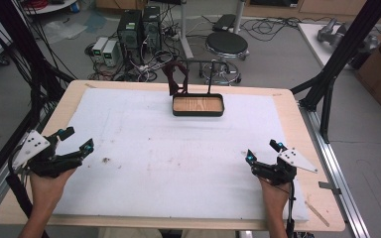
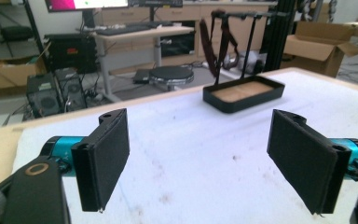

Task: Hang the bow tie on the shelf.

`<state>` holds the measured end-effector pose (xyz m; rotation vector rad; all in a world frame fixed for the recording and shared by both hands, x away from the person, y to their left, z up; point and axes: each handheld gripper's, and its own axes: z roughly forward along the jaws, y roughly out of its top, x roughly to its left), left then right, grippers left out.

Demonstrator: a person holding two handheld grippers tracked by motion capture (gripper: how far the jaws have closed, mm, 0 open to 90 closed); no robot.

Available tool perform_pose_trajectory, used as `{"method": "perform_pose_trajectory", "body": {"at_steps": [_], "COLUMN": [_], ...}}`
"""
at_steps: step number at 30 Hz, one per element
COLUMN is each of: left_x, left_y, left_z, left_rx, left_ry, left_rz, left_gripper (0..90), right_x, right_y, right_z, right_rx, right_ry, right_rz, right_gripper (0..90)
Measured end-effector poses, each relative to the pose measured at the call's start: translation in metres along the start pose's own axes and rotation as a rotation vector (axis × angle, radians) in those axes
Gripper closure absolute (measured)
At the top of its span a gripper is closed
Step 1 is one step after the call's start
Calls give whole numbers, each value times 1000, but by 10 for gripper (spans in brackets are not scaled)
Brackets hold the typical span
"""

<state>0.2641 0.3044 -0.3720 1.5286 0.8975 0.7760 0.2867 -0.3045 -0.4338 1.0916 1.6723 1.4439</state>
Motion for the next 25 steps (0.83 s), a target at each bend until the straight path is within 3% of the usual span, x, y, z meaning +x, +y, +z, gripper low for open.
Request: {"method": "perform_pose_trajectory", "body": {"at_steps": [7,9,14,18,25], "left_x": [-3,-2,-2,0,0], "left_y": [-23,-34,-47,-58,-60], "left_z": [-3,-4,-4,2,4], "left_rx": [34,45,46,98,112], "left_ry": [56,79,110,112,116], "left_rz": [-8,-26,-34,-47,-42], "left_gripper": [204,204,202,198,197], "right_x": [0,0,0,0,0], "right_y": [0,0,0,0,0], "right_z": [0,0,0,0,0], "right_rx": [2,2,0,-1,1], "right_ry": [-1,-1,-1,-1,-3], "right_rz": [5,5,-1,-1,3], "right_gripper": [57,57,57,57,57]}}
